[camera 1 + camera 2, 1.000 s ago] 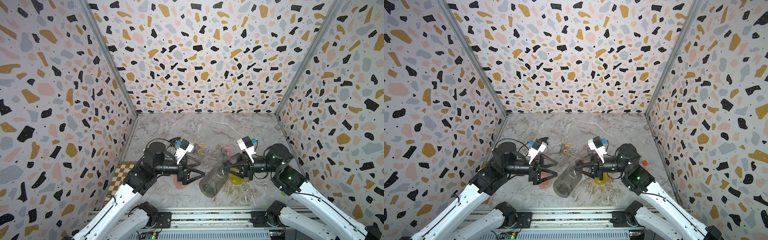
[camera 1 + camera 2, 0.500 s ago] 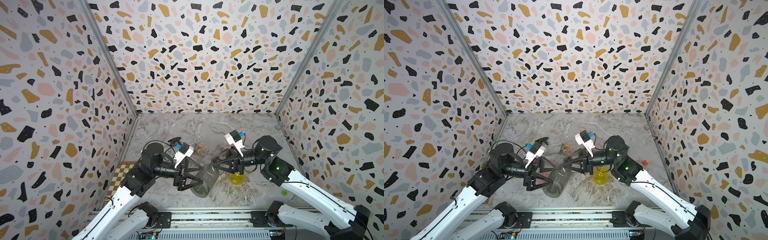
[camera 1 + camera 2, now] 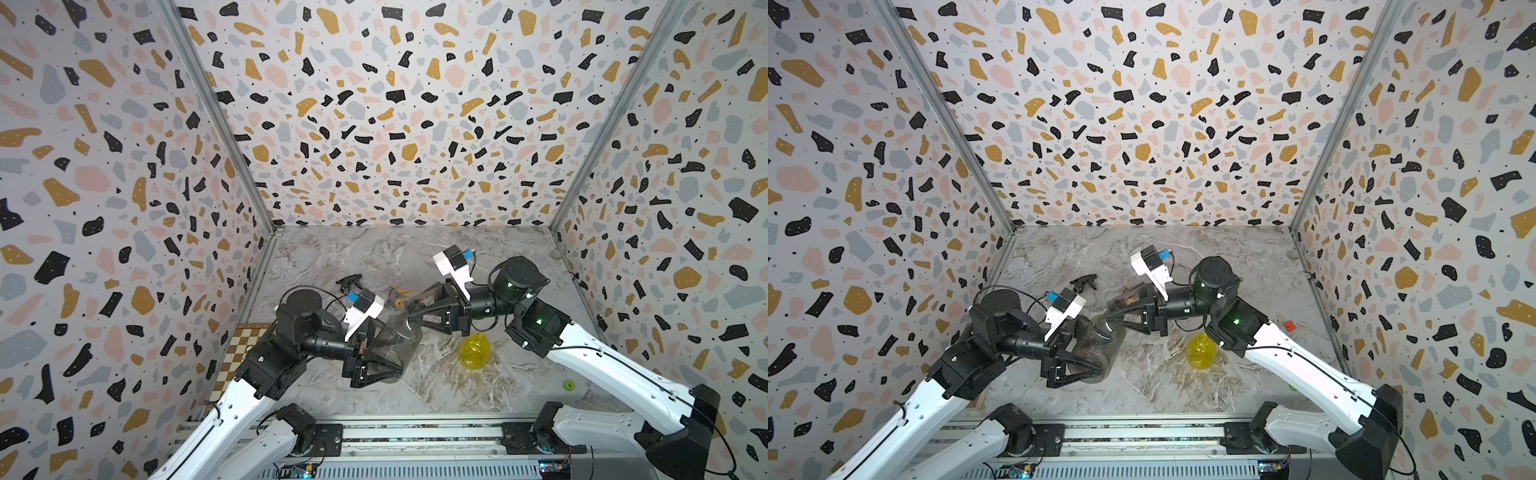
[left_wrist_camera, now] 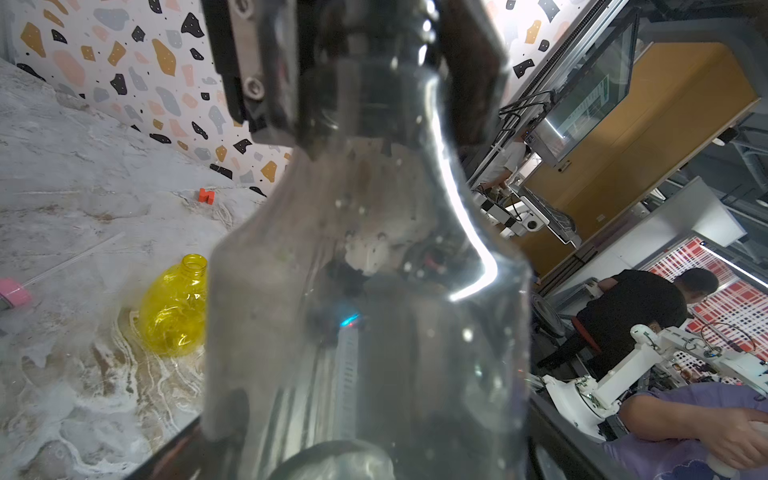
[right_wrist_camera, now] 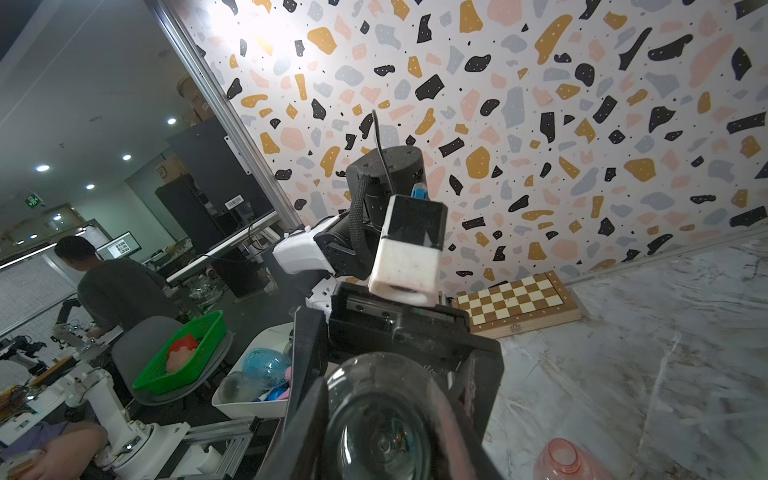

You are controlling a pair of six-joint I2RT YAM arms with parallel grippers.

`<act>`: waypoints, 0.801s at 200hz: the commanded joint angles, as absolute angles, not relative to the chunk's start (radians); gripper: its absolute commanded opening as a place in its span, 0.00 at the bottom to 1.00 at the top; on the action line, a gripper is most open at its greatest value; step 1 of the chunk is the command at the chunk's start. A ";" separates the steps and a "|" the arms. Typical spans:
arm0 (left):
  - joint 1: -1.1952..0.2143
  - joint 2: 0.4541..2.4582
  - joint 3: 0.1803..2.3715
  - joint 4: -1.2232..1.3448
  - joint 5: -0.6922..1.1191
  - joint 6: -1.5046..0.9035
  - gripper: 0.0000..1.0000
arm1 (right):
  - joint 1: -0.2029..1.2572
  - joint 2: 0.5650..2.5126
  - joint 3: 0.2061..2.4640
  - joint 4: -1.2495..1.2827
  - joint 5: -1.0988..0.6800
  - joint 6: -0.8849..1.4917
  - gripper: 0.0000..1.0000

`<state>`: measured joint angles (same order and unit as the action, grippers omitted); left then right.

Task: Attach spray nozzles to spray bottles
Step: Pick up the spray bottle from the center of the board.

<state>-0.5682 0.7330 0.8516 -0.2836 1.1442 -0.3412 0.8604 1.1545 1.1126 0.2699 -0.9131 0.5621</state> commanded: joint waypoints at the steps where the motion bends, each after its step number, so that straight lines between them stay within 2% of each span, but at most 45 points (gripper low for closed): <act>1: -0.574 0.718 0.865 -0.275 1.149 -0.318 0.99 | 0.873 1.141 1.154 0.318 -0.882 0.544 0.00; 60: -0.574 0.713 0.868 -0.273 1.138 -0.318 1.00 | 0.874 1.120 1.128 0.359 -0.853 0.563 0.00; 146: -0.574 0.714 0.877 -0.276 1.144 -0.313 0.73 | 0.876 1.113 1.120 0.364 -0.836 0.568 0.00; 160: -0.575 0.712 0.880 -0.280 1.142 -0.312 0.67 | 0.876 1.111 1.123 0.358 -0.826 0.566 0.21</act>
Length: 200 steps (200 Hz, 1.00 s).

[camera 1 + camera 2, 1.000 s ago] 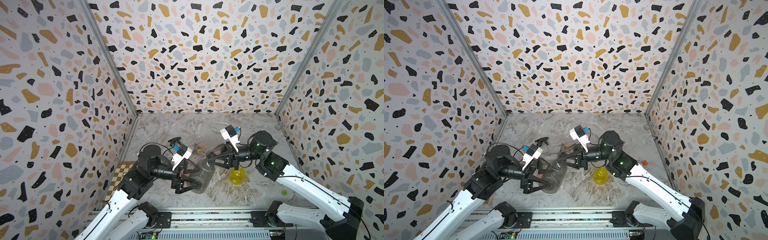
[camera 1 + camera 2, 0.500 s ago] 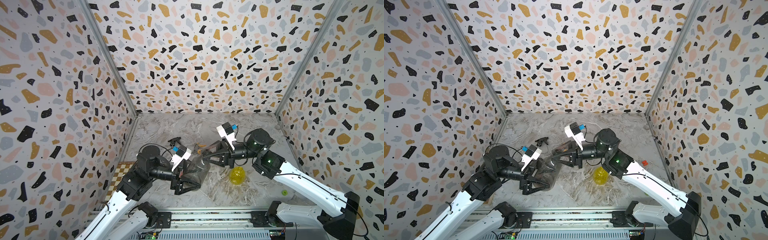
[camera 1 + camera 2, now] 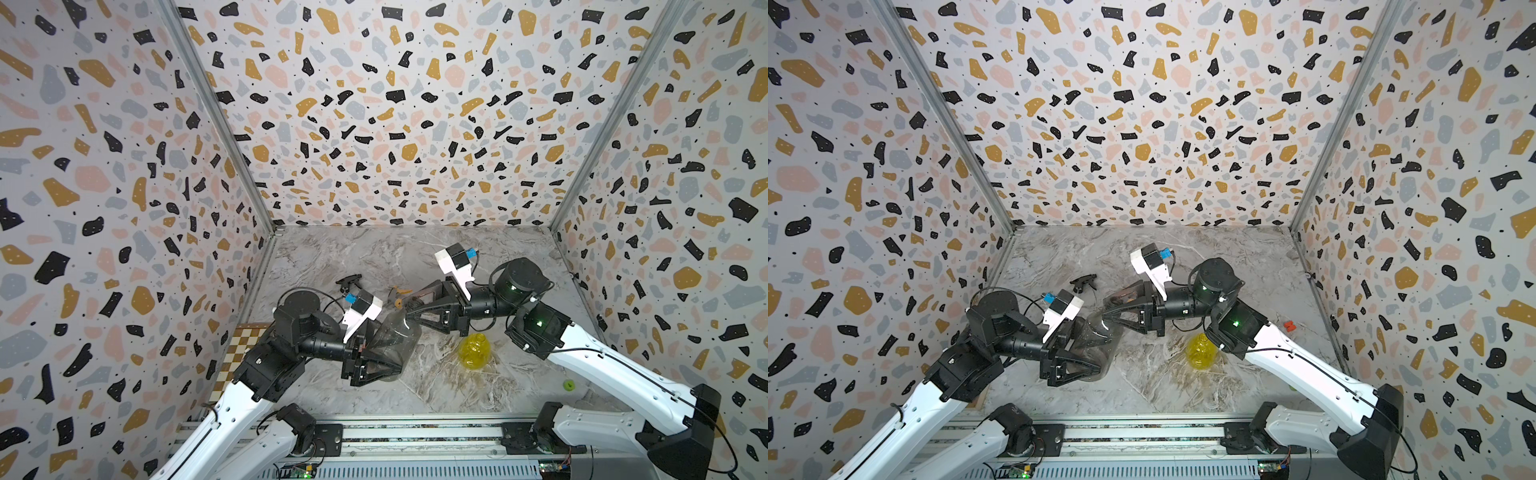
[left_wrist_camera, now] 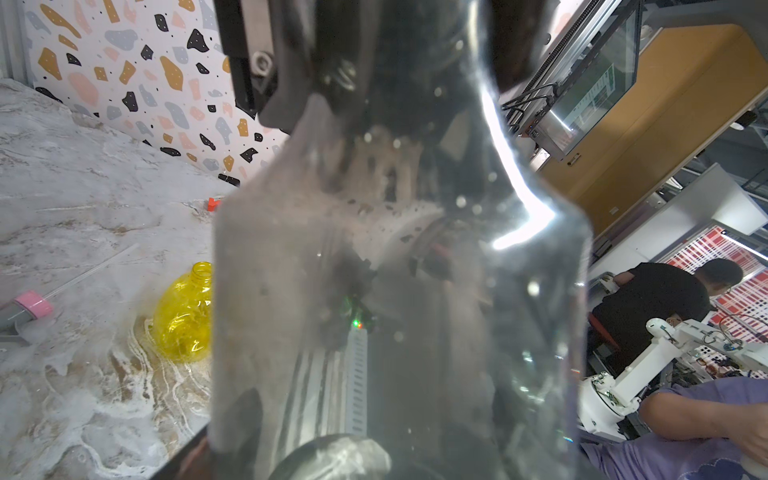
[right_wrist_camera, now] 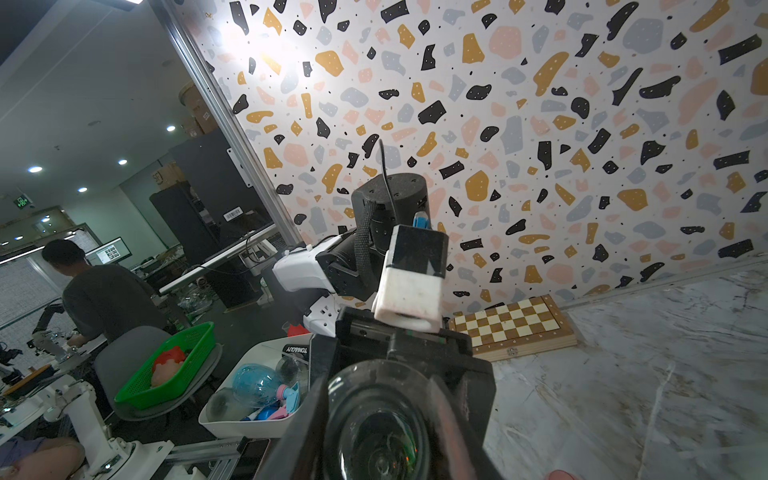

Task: Attach spray nozzles to spray bottles
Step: Pick up the spray bottle from the center of the board.

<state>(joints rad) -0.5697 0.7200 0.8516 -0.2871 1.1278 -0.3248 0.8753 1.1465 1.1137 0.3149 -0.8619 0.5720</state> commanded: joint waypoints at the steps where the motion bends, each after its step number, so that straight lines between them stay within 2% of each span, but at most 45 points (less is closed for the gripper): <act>1: -0.574 0.712 0.881 -0.281 1.143 -0.311 0.67 | 0.876 1.111 1.123 0.358 -0.825 0.565 0.23; 13: -0.574 0.709 0.885 -0.285 1.139 -0.309 0.64 | 0.876 1.108 1.131 0.339 -0.814 0.554 0.45; 21: -0.574 0.707 0.888 -0.291 1.133 -0.306 0.62 | 0.876 1.102 1.138 0.323 -0.798 0.542 0.55; 33: -0.574 0.700 0.893 -0.302 1.128 -0.298 0.56 | 0.873 1.087 1.149 0.289 -0.765 0.522 0.64; 46: -0.575 0.690 0.901 -0.314 1.110 -0.292 0.51 | 0.861 1.062 1.161 0.257 -0.718 0.501 0.69; 76: -0.574 0.661 0.942 -0.368 1.035 -0.261 0.33 | 0.735 1.007 1.131 0.248 -0.643 0.558 0.72; 95: -0.574 0.640 1.003 -0.437 0.910 -0.233 0.21 | 0.651 1.025 1.102 0.210 -0.564 0.587 0.72; 111: -0.574 0.628 1.059 -0.486 0.761 -0.227 0.00 | 0.635 1.098 1.107 0.142 -0.479 0.555 0.70; 140: -0.574 0.623 1.134 -0.523 0.566 -0.262 0.00 | 0.659 1.338 1.158 0.103 -0.486 0.506 0.69; 158: -0.574 0.623 1.156 -0.537 0.470 -0.285 0.00 | 0.715 1.497 1.225 0.071 -0.431 0.436 0.68; 200: -0.574 0.605 1.179 -0.596 0.249 -0.315 0.00 | 0.792 1.891 1.518 -0.035 -0.392 0.387 0.65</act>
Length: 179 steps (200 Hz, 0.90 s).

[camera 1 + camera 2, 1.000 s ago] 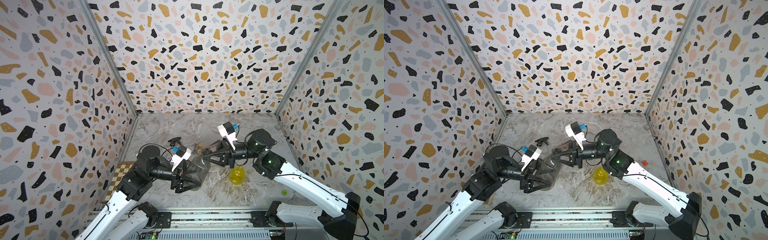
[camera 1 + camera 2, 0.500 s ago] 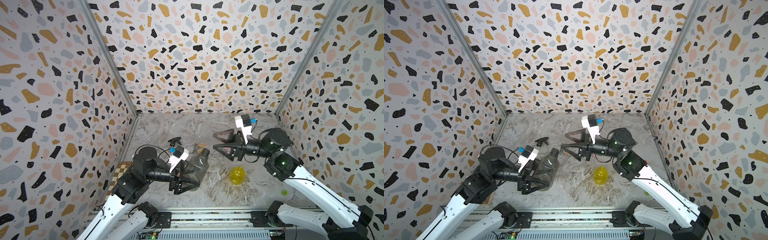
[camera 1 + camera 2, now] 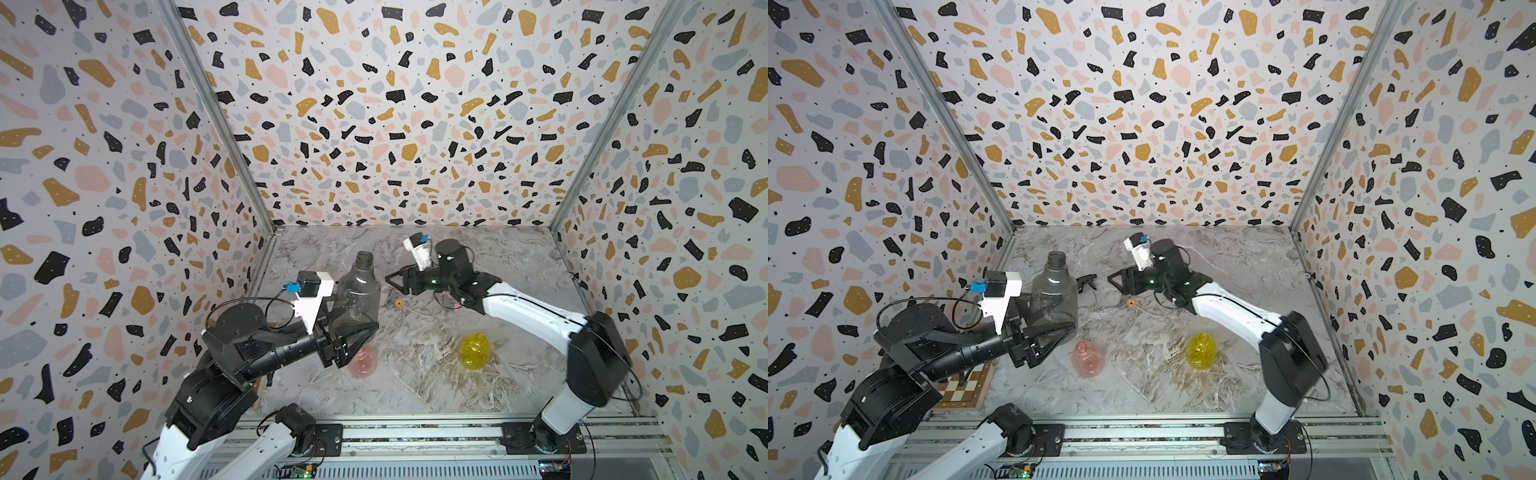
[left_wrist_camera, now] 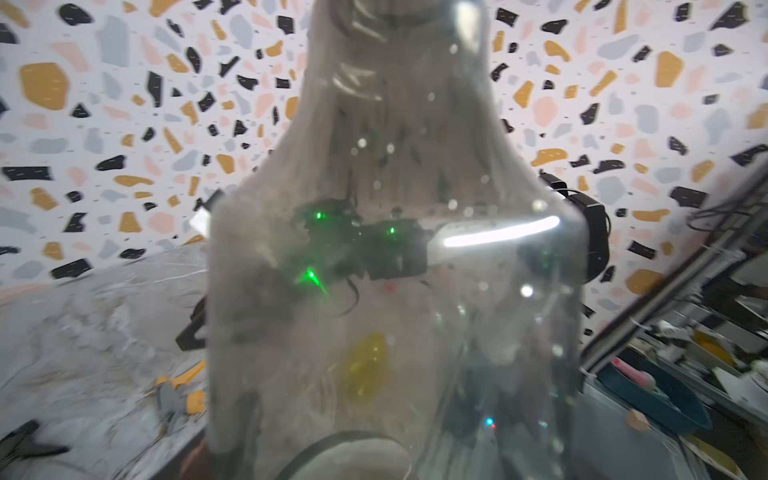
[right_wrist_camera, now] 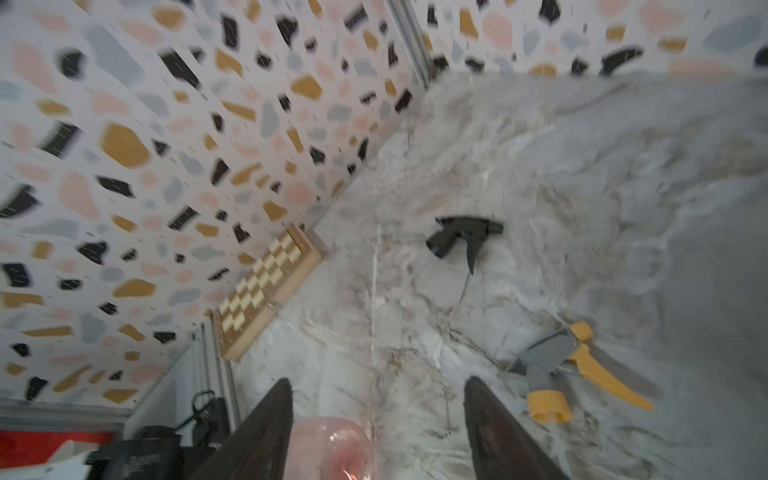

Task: Attach spray nozzles to spray bottles
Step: Pick up the spray bottle from the center of the board, then pick up the spray nozzle from the center of the board.

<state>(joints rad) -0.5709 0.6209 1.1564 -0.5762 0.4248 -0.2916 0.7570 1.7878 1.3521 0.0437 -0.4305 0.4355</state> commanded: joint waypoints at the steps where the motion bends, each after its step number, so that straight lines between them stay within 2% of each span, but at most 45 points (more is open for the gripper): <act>1: -0.574 0.604 1.178 -0.596 0.246 -0.315 0.00 | 0.794 1.900 1.526 -0.037 -0.390 0.388 0.65; 37: -0.574 0.574 1.164 -0.589 0.208 -0.324 0.00 | 0.879 2.184 1.878 -0.240 -0.210 0.382 0.65; 73: -0.574 0.545 1.157 -0.591 0.195 -0.325 0.00 | 0.899 2.390 2.143 -0.355 -0.159 0.401 0.65; 115: -0.574 0.523 1.149 -0.597 0.201 -0.325 0.00 | 0.916 2.499 2.269 -0.373 -0.124 0.382 0.66; 179: -0.574 0.512 1.150 -0.606 0.214 -0.328 0.00 | 0.948 2.575 2.346 -0.385 -0.074 0.327 0.67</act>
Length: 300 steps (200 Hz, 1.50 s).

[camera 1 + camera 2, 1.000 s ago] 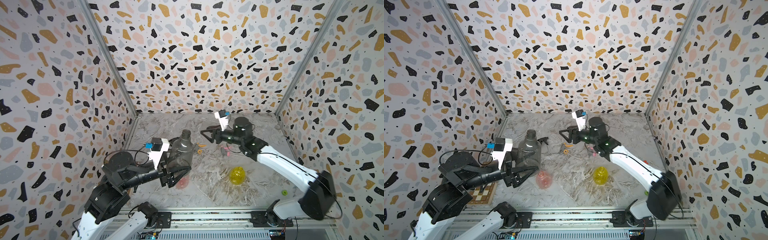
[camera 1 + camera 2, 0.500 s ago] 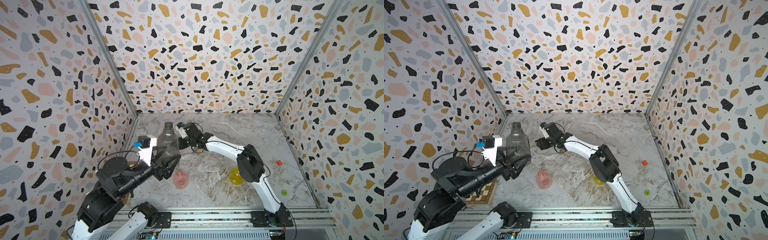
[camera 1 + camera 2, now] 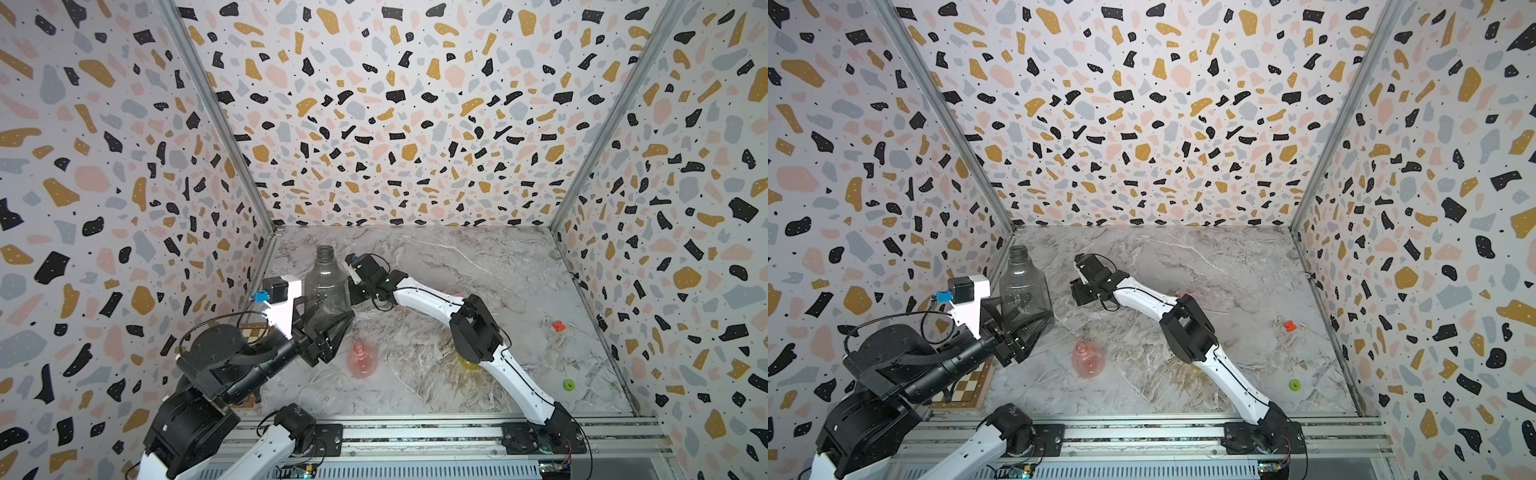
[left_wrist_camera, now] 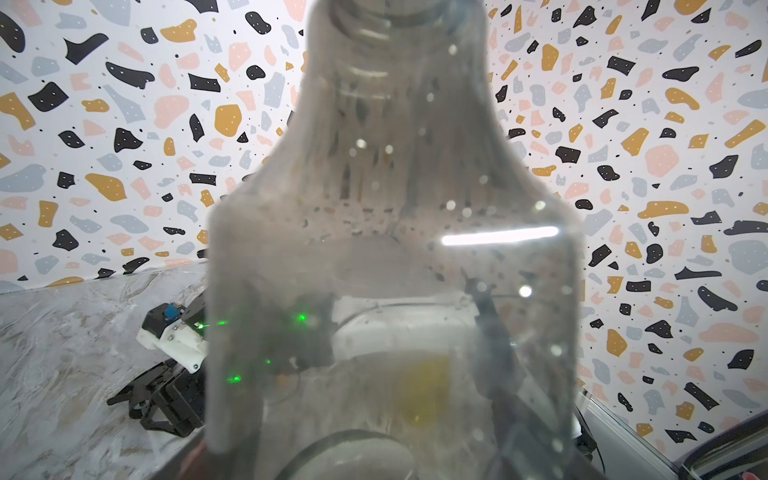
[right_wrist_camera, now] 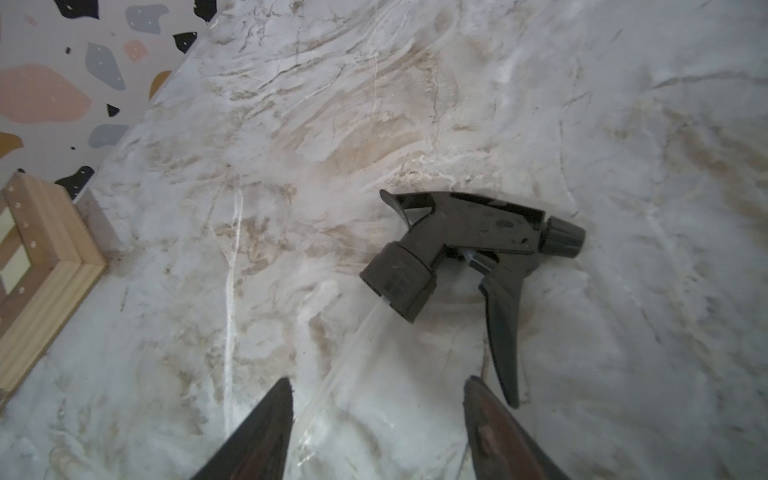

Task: Attach spray nozzles to spray bottles
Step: Pick up the spray nozzle from the center of the board.

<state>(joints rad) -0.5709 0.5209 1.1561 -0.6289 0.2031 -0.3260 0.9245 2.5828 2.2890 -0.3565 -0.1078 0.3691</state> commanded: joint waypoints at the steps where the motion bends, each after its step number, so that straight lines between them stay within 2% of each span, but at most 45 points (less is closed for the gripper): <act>1: -0.574 0.512 1.150 -0.606 0.214 -0.329 0.00 | 0.949 2.575 2.346 -0.384 -0.073 0.326 0.67; 32: -0.574 0.512 1.144 -0.600 0.220 -0.339 0.00 | 0.964 2.590 2.351 -0.369 -0.080 0.282 0.68; 67: -0.574 0.511 1.143 -0.599 0.216 -0.340 0.00 | 0.984 2.647 2.432 -0.439 0.000 0.220 0.68; 106: -0.574 0.514 1.149 -0.597 0.215 -0.346 0.00 | 0.978 2.669 2.436 -0.486 0.039 0.215 0.61; 131: -0.574 0.518 1.155 -0.597 0.218 -0.355 0.00 | 0.963 2.644 2.395 -0.484 0.043 0.226 0.49; 215: -0.574 0.526 1.158 -0.595 0.217 -0.368 0.00 | 0.908 2.409 2.024 -0.256 -0.054 0.238 0.00; 255: -0.574 0.529 1.148 -0.594 0.211 -0.370 0.00 | 0.897 2.292 1.881 -0.143 -0.071 0.234 0.00; 300: -0.573 0.531 1.149 -0.596 0.207 -0.365 0.00 | 0.901 2.029 1.563 -0.007 -0.014 0.262 0.00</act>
<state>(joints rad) -0.5709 0.5278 1.1458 -0.6285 0.2035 -0.3634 0.8932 2.2044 1.6806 -0.1127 -0.0525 0.2420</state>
